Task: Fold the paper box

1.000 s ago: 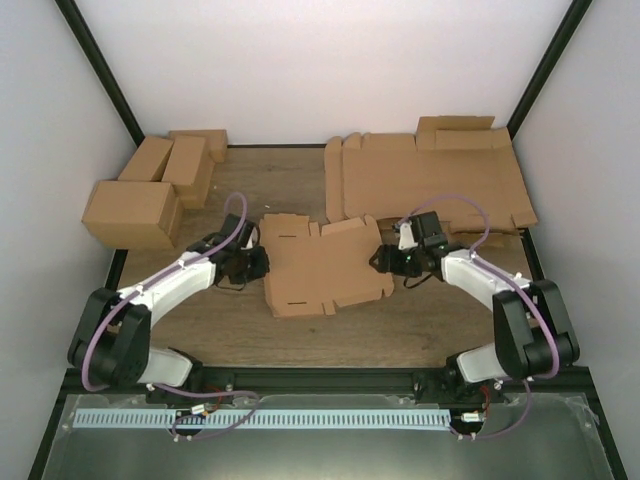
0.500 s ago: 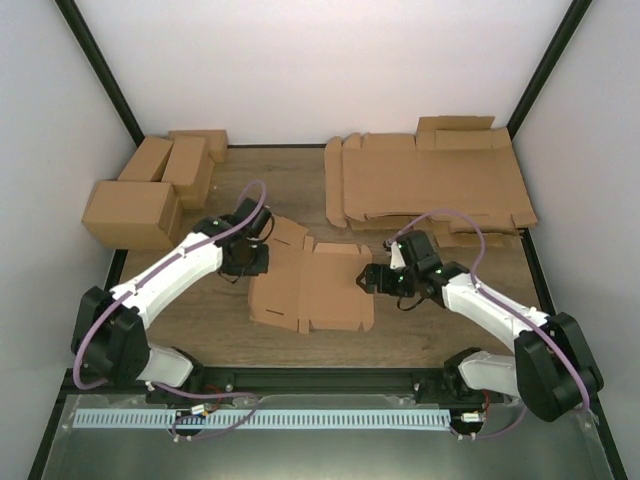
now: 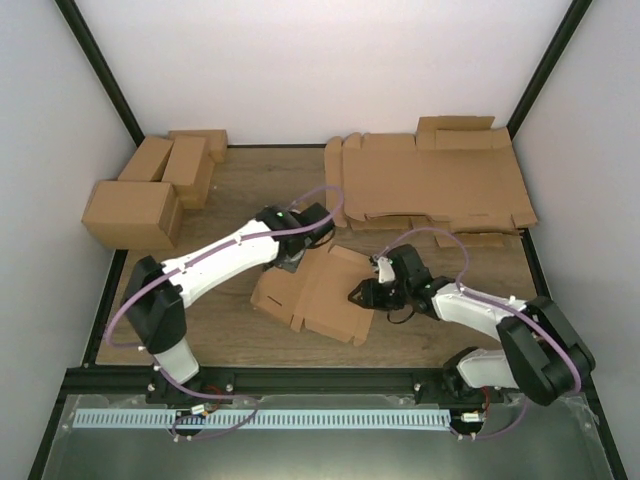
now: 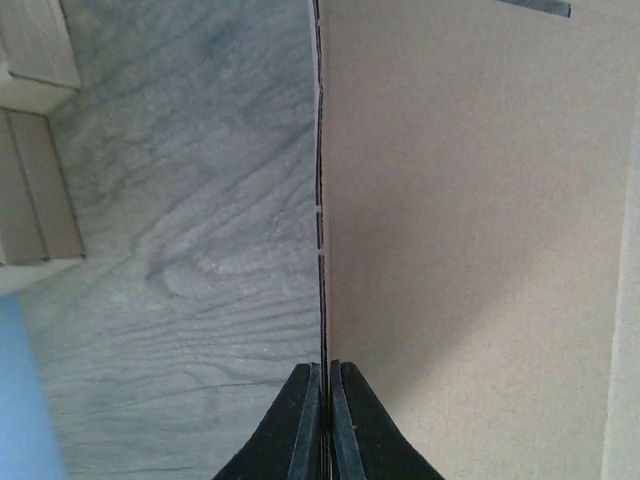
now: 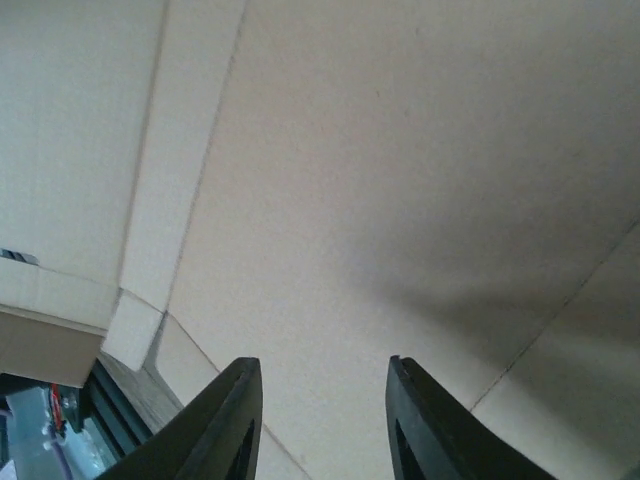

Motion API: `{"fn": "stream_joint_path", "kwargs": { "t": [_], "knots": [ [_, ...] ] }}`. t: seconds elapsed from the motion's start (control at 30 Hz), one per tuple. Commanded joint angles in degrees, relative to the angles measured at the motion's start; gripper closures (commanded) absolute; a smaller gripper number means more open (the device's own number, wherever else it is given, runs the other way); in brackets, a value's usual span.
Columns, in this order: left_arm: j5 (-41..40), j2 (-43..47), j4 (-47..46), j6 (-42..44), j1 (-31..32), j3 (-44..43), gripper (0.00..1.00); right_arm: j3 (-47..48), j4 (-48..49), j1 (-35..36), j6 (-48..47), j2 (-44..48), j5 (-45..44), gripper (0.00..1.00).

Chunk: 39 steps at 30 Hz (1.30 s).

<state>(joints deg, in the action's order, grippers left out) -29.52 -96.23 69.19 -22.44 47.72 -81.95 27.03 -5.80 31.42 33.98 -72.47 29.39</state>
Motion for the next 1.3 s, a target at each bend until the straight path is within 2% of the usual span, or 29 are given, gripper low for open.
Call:
{"fn": "stream_joint_path", "kwargs": {
  "t": [0.0, 0.27, 0.5, 0.6, 0.77, 0.93, 1.07, 1.27],
  "knots": [
    [-9.59, -2.98, 4.92, 0.04, 3.24, -5.08, 0.96, -2.01, 11.45, 1.63, 5.19, -4.26, 2.63, 0.72],
    [-13.60, -5.29, 7.03, -0.50, 9.01, -10.84, 0.96, -4.59, 24.70, 5.65, 12.04, -12.99, 1.86, 0.86],
    [-7.74, -6.25, 1.34, 0.36, 11.28, -7.75, 0.95, -3.09, 31.45, 9.27, 15.48, -19.67, 0.87, 0.91],
    [-7.28, -6.78, -0.92, 0.02, 11.34, -4.92, 0.95, -4.14, 34.03, 9.36, 16.36, -19.20, 0.59, 0.91],
    [-11.45, -9.29, -1.25, -1.44, 13.41, -2.82, 0.94, -5.72, 36.18, 9.39, 16.77, -17.06, 0.47, 0.87],
    [-12.92, -11.52, -1.17, -2.88, 15.44, -2.39, 0.92, -7.72, 39.98, 9.37, 18.54, -13.72, 0.69, 0.80],
    [-12.81, -11.51, -1.84, -3.67, 15.73, -1.47, 0.88, -7.81, 42.11, 9.36, 19.61, -13.07, 1.45, 0.77],
    [-11.54, -10.36, -3.56, -3.66, 15.76, 1.07, 0.78, -8.71, 50.28, 9.39, 23.38, -13.22, 2.87, 0.73]
  ]
}}
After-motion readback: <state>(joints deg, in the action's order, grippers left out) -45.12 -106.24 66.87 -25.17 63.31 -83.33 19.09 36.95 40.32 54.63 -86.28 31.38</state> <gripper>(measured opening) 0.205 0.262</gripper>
